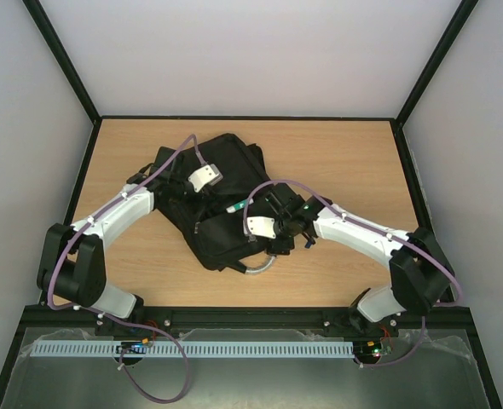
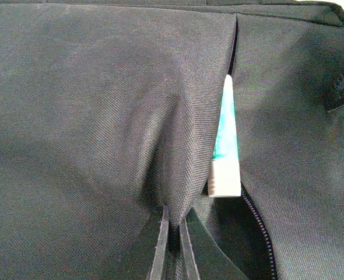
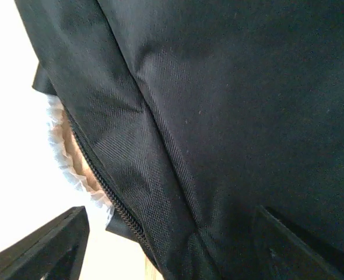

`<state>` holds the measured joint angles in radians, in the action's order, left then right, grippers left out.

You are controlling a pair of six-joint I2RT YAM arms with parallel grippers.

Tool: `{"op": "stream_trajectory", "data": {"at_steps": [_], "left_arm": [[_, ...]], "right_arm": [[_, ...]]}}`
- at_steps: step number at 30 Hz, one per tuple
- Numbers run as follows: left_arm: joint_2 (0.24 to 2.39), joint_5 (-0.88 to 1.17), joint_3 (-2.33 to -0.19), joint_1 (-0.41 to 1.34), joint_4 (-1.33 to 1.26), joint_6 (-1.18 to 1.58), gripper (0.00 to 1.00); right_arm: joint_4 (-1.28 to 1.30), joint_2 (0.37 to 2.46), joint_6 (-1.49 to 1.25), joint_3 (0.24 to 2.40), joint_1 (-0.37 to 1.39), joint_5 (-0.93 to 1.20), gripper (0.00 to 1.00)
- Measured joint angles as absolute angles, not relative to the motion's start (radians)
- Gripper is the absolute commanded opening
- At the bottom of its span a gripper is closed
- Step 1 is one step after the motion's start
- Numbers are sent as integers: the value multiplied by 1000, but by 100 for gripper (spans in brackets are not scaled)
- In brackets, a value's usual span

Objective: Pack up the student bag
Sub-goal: Place the stationery in the student bag.

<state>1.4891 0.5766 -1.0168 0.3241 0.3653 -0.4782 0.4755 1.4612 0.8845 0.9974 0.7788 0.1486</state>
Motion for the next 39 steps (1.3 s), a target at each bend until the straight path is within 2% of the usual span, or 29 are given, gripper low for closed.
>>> {"op": "stream_trajectory", "data": {"at_steps": [4,6,7,8,13,18,21,23,33,35,39], "left_arm": [[1489,577,-1017,324,366,-478,3],[1489,577,-1017,324,366,-478,2],[1491,577,-1018,324,367,-478,2],[1494,578,-1022,324,370,-478,2],[1519,590,-1065,315,408,-488,2],[1553,577,-1203,285,515,-525,2],[1551,548,-1306,254,541,-540,3],[1538,537,-1338,242,535,-544,2],[1517,538,-1269,257,530,-541,3],[1520,558,-1250,258,525,-530,2],[1542,596,-1209,260,506,-503,2]], "right_arm": [[416,1467,908,948,781,106,50],[383,1467,929,933,781,86,27],[362,1467,931,926,781,71,8],[345,1467,939,920,781,63,2],[349,1459,942,943,786,42,1],[527,1451,916,1221,785,56,1],[557,1446,908,1405,781,59,1],[548,1433,909,1452,781,62,1],[635,1427,932,1277,786,107,1],[635,1431,927,1241,784,112,9],[652,1461,882,1216,765,137,38]]}}
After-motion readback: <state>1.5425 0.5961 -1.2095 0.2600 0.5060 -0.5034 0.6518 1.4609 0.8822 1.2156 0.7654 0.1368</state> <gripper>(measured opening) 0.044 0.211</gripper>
